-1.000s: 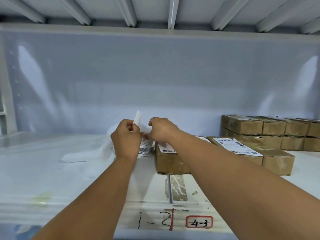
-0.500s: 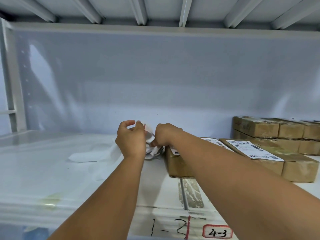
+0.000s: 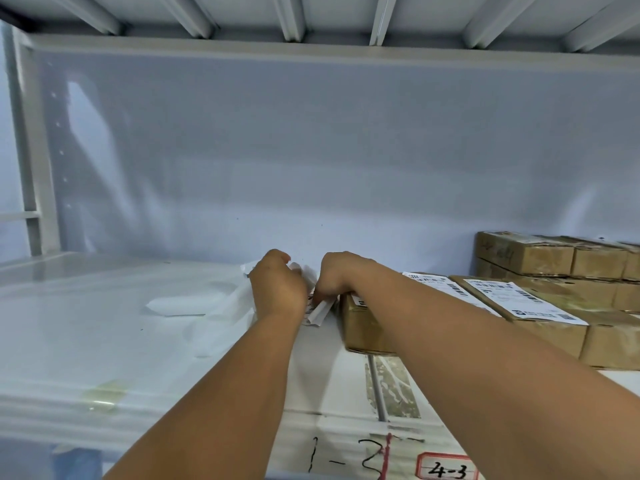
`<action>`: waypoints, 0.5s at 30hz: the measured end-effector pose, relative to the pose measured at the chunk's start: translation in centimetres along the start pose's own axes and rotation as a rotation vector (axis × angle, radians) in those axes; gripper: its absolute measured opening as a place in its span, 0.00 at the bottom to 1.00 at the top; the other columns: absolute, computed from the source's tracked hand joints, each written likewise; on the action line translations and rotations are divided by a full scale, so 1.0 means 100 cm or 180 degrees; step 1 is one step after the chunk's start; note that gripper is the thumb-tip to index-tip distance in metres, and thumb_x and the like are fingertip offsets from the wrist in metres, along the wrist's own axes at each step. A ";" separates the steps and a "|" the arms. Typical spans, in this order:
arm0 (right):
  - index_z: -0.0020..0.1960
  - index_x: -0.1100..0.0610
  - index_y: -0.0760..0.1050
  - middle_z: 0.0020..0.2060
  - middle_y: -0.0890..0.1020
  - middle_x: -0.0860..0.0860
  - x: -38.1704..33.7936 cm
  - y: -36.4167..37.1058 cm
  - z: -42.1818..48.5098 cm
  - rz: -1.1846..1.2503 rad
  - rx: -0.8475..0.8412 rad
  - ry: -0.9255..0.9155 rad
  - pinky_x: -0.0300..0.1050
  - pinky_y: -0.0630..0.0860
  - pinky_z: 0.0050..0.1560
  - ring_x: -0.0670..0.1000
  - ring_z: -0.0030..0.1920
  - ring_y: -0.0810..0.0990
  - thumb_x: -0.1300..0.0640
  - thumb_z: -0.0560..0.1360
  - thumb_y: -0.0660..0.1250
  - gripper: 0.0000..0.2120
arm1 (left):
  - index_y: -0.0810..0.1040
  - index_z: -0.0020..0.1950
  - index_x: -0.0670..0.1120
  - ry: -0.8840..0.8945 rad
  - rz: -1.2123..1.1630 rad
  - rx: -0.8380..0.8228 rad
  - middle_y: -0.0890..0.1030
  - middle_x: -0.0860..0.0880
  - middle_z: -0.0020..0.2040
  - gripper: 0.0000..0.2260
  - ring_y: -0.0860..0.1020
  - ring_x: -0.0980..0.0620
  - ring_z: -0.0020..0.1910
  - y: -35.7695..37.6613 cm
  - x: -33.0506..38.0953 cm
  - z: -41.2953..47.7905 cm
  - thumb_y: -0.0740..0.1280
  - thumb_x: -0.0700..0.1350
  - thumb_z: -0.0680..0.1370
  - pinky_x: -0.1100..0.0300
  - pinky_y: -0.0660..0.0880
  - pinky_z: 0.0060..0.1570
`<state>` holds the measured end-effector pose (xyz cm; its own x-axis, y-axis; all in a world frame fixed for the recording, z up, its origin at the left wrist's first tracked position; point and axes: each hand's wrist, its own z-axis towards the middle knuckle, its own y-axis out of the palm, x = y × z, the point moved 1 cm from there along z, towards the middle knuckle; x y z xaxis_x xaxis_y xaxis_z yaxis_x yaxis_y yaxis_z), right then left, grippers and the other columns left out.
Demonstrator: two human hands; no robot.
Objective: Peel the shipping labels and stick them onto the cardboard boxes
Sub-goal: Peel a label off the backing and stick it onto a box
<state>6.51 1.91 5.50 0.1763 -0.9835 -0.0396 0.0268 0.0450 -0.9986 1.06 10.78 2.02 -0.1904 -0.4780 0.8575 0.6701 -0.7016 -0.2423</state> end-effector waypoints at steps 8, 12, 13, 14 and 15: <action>0.42 0.52 0.68 0.50 0.76 0.50 0.001 0.004 -0.003 -0.0092 0.0112 0.0021 0.50 0.71 0.56 0.56 0.55 0.75 0.46 0.67 0.73 0.15 | 0.76 0.54 0.41 -0.0093 -0.0532 0.0573 0.74 0.49 0.43 0.07 0.73 0.48 0.46 -0.007 0.003 0.007 0.64 0.38 0.77 0.64 0.64 0.45; 0.46 0.52 0.68 0.51 0.75 0.51 0.002 0.004 -0.005 -0.0134 0.0091 0.0023 0.51 0.70 0.59 0.57 0.58 0.74 0.46 0.69 0.72 0.16 | 0.75 0.52 0.41 0.0506 -0.0456 0.0804 0.76 0.45 0.46 0.05 0.72 0.49 0.45 -0.007 0.010 0.003 0.61 0.39 0.79 0.67 0.59 0.41; 0.47 0.51 0.68 0.53 0.76 0.51 0.001 0.004 -0.005 -0.0155 0.0090 0.0017 0.52 0.70 0.60 0.57 0.58 0.73 0.47 0.69 0.72 0.16 | 0.75 0.52 0.42 0.0517 -0.0467 0.0900 0.76 0.45 0.48 0.05 0.70 0.50 0.45 -0.008 0.011 0.002 0.61 0.40 0.79 0.66 0.59 0.40; 0.47 0.51 0.68 0.55 0.76 0.51 0.001 0.004 -0.005 -0.0178 0.0092 0.0009 0.52 0.70 0.60 0.57 0.58 0.73 0.47 0.69 0.72 0.15 | 0.75 0.52 0.43 0.0495 -0.0489 0.0992 0.76 0.46 0.49 0.05 0.69 0.51 0.44 -0.010 0.012 0.001 0.61 0.40 0.79 0.65 0.59 0.40; 0.47 0.51 0.68 0.55 0.76 0.51 0.001 0.004 -0.005 -0.0201 0.0091 0.0008 0.52 0.70 0.59 0.57 0.58 0.73 0.47 0.69 0.72 0.15 | 0.74 0.52 0.44 0.0452 -0.0501 0.1071 0.76 0.46 0.49 0.05 0.69 0.52 0.44 -0.012 0.013 0.000 0.60 0.41 0.79 0.64 0.59 0.40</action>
<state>6.06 1.78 5.06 0.1711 -0.9850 0.0235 0.0659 -0.0123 -0.9977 0.02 10.98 3.45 -0.3912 -0.4632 0.7952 0.8179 -0.5711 0.0697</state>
